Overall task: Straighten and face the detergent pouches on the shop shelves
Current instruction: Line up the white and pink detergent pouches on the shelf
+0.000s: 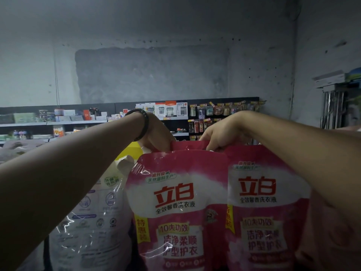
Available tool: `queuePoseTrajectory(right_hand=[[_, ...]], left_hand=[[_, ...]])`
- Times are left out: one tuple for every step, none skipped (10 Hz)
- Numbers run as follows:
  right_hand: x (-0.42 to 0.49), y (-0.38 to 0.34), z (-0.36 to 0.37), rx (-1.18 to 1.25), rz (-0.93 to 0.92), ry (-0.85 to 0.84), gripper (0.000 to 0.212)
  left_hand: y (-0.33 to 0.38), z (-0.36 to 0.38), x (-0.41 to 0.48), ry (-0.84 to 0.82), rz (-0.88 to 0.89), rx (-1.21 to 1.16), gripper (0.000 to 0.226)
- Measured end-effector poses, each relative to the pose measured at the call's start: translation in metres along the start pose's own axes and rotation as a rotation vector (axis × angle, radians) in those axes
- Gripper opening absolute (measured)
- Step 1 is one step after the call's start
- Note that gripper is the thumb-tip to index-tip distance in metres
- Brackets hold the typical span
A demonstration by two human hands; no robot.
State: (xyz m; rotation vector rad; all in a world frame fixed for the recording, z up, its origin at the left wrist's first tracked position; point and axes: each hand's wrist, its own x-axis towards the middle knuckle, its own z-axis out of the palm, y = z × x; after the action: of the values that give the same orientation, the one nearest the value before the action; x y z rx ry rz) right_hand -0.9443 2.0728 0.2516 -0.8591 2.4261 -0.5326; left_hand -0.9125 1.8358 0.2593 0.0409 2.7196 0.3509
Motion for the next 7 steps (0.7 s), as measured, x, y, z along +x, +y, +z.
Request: queuePoseTrajectory(right_hand=[[-0.005,0.0,-0.001,0.002,-0.008,-0.003,0.027],[-0.011,-0.005,0.003,-0.009,-0.004,0.009,0.027],[-0.01,-0.005,0.002,-0.023,-0.06,0.124,0.025],[-0.015,-0.008,0.002,-0.024,-0.105,0.293,0.019],[-0.023,-0.016,0.004,-0.062,-0.18,0.446,0.016],[-0.033,-0.029,0.012,-0.078,-0.252,0.58,0.016],[-0.041,-0.045,0.024,-0.085,-0.281,0.624,0.017]], left_hand=[[0.005,0.006,-0.009,0.048,0.003,0.0,0.024],[0.015,0.012,-0.025,0.012,0.023,-0.092,0.024],[0.024,0.013,-0.047,-0.035,0.051,-0.143,0.028],[0.022,0.012,-0.055,0.076,0.059,-0.078,0.027],[0.016,0.011,-0.06,0.215,0.104,-0.044,0.024],[0.011,0.01,-0.068,0.338,0.144,-0.059,0.027],[0.008,0.015,-0.077,0.442,0.149,-0.097,0.025]])
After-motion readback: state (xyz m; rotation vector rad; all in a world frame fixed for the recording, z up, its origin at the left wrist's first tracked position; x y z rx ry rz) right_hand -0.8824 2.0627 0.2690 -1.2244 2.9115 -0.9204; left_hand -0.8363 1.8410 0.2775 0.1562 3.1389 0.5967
